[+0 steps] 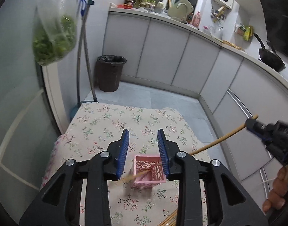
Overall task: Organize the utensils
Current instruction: 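Lift the chopstick with the left tool and carry it over the pink holder, then open the left tool to drop the chopstick into the pink holder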
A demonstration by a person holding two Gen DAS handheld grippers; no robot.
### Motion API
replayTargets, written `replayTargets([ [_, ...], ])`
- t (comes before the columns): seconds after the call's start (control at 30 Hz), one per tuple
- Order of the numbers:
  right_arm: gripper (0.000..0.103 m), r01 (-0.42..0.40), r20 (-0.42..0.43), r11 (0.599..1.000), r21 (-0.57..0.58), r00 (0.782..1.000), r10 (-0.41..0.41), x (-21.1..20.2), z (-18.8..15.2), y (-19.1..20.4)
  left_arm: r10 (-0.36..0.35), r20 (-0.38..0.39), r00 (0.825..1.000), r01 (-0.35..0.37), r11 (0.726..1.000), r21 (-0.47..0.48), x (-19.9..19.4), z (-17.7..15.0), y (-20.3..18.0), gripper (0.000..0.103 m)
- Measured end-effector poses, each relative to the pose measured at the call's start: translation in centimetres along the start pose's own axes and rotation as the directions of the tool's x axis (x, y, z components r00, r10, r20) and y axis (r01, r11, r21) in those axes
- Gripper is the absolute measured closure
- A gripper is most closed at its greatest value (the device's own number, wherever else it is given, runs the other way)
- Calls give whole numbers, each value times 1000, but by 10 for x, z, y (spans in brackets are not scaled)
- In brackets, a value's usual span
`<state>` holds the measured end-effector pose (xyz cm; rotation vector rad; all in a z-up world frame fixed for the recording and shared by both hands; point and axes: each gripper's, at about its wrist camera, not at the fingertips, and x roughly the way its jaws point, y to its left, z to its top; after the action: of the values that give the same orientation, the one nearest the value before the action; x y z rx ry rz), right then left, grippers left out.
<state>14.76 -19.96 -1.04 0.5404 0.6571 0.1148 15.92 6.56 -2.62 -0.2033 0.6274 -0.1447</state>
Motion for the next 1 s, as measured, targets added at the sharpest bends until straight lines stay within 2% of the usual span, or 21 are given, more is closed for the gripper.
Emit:
replayTargets([
  [0.23,95,11,-26,999,-30,1000,-12,24,-7,8,7,16,1000,-7,1000,-20,-9,8,3,61],
  [0.33,91,-25,-30,999,-29,999,24,45,-12,8,20,1,1000,-20,1000,-16,-4,6,3,59],
  [0.4,86,-37,-48,999,-32,998,36,56,-15,7,23,-13,1000,-23,1000,-12,0,5,3,58],
  [0.43,75,-34,-61,999,-33,998,32,62,-18,5,25,-16,1000,-25,1000,-7,1,4,2,58],
  [0.47,69,-27,-67,999,-35,997,25,64,-19,5,23,-18,1000,-23,1000,-2,2,4,1,58],
  [0.6,68,14,-51,997,-77,999,-18,61,-19,8,18,-15,1000,-17,1000,19,1,3,-4,58],
  [0.7,58,44,-17,993,-112,999,-46,50,-20,10,11,-17,1000,-11,999,35,0,1,-11,58],
  [0.8,57,86,2,984,-159,996,-87,43,-24,14,13,-17,1000,-12,998,55,-2,-1,-17,53],
  [0.9,46,125,19,972,-200,992,-123,36,-30,16,23,-5,1000,-23,996,88,-5,-5,-26,48],
  [0.93,39,137,29,967,-216,991,-134,32,-34,16,30,4,1000,-30,995,98,-7,-6,-28,46],
  [1.0,37,152,43,960,-234,988,-146,26,-39,15,48,23,999,-50,991,123,-11,-10,-33,44],
])
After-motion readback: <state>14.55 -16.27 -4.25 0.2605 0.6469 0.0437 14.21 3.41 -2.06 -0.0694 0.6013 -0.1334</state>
